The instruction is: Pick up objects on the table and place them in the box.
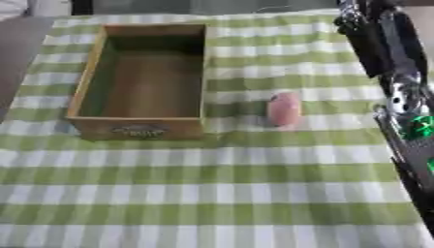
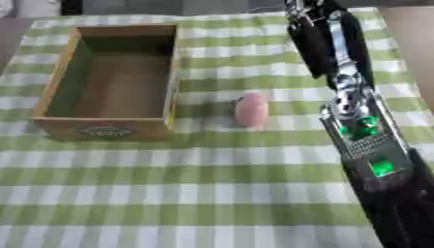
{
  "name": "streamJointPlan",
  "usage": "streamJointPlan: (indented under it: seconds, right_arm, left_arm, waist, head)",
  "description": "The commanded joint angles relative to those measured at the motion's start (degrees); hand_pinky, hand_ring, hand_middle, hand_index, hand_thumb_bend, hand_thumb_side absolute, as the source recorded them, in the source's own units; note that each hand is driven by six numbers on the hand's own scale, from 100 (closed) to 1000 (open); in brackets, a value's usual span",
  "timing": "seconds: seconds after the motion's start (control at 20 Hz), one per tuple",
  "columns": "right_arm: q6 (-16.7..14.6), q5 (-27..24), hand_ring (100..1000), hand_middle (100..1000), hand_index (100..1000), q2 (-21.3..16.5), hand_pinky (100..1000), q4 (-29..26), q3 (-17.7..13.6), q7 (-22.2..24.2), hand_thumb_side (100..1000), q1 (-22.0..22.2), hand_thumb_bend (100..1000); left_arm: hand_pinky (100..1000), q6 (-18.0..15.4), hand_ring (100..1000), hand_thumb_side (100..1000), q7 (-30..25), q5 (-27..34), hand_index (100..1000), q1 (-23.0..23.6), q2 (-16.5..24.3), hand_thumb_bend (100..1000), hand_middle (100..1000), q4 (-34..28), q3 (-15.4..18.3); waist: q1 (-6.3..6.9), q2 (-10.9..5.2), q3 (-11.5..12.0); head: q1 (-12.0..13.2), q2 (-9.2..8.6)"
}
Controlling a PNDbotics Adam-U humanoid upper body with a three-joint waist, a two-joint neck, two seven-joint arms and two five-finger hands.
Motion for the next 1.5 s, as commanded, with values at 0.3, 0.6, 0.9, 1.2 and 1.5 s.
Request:
streamJointPlan:
  seconds: [0.3,0.6,0.9,1.2,1.5]
  right_arm:
    - [-7.5,29.8,845,776,925,-4.2,836,0.5,1.7,32.1,957,-7.8,386]
    - [-13.2,39.4,874,809,958,-5.1,849,-2.9,1.7,52.1,779,-11.4,406]
    - [-14.9,42.1,888,825,971,-5.7,853,-2.3,1.5,58.7,695,-13.0,446]
    - [-14.9,42.6,897,835,968,-6.4,856,1.7,2.3,58.9,608,-13.4,470]
    - [-14.7,42.4,913,829,982,-6.8,869,5.0,4.1,58.9,547,-12.9,457]
  left_arm:
    - [487,0.1,435,938,-0.3,-0.2,805,0.0,1.4,100,505,-1.1,0.1]
    - [487,0.2,435,937,-0.3,-0.2,805,0.2,1.5,100,505,-1.1,0.1]
    - [487,0.2,435,938,-0.4,-0.2,805,0.3,1.6,100,505,-1.1,0.1]
    - [486,0.2,435,937,-0.4,-0.3,805,0.4,1.7,100,505,-1.1,0.0]
    - [486,0.2,435,938,-0.4,-0.2,807,0.3,1.6,100,505,-1.1,0.0]
  waist:
    - [-0.20,-1.50,0.0]
    - [-0.11,-1.65,-0.1]
    - [-0.13,-1.70,-0.3]
    - [-0.18,-1.71,-0.4]
    - [-0.26,-1.62,-0.2]
  head:
    - [0.1,-0.99]
    - [0.1,-1.34]
    - [0.2,-1.42]
    - [0.1,-1.56]
    - [-0.1,-1.84]
